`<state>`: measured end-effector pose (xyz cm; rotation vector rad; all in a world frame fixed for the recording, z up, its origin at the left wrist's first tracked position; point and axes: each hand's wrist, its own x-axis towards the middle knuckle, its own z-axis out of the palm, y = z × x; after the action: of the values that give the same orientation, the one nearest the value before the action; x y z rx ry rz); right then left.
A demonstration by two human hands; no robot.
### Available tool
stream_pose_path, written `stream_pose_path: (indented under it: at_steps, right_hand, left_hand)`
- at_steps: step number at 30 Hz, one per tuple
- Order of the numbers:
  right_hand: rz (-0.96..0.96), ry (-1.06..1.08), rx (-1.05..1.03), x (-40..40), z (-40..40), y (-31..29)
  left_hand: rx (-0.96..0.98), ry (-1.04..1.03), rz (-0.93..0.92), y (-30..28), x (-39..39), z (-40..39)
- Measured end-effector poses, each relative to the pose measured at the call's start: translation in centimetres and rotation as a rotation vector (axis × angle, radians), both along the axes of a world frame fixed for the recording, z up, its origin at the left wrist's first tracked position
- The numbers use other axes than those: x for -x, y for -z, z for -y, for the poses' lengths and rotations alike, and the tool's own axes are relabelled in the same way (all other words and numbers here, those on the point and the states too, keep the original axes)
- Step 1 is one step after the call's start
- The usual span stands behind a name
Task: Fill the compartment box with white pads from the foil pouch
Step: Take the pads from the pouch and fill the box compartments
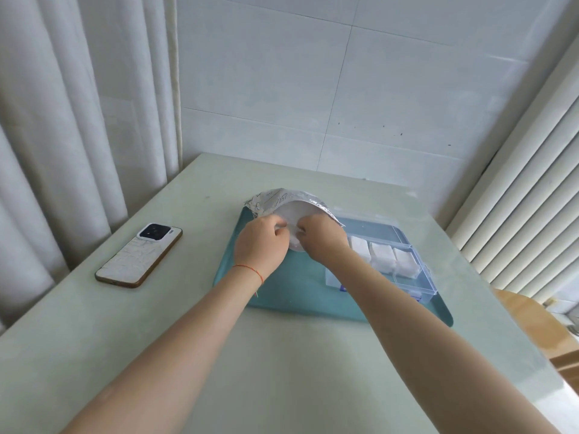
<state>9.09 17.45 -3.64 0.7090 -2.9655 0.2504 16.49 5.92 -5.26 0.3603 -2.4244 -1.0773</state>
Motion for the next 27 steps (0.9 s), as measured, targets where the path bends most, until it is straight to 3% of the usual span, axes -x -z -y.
stream_pose_path:
  at_steps: [3, 7, 13, 22, 27]
  right_hand:
    - [0.239, 0.051, 0.409, -1.2, -2.4, -1.1]
    - [0.439, 0.055, 0.669, -2.4, -5.8, -1.6]
    - [0.602, -0.048, 0.867, -2.0, -9.1, -0.7]
    - [0.508, 0.101, 1.212, -2.8, -11.2, 0.2]
    - [0.514, 0.063, 1.127, -3.9, -10.7, 0.5]
  left_hand:
    - [-0.289, 0.047, 0.034, 0.1, 0.4, -1.0]
    - [-0.650, 0.170, 0.020, -0.4, 0.3, -3.1]
    - [-0.717, 0.165, -0.023, -0.3, 0.8, -5.0]
    - [-0.746, 0.147, 0.030, 1.3, 1.2, -5.4]
    - [-0.863, 0.235, 0.089, 1.1, 0.8, -5.8]
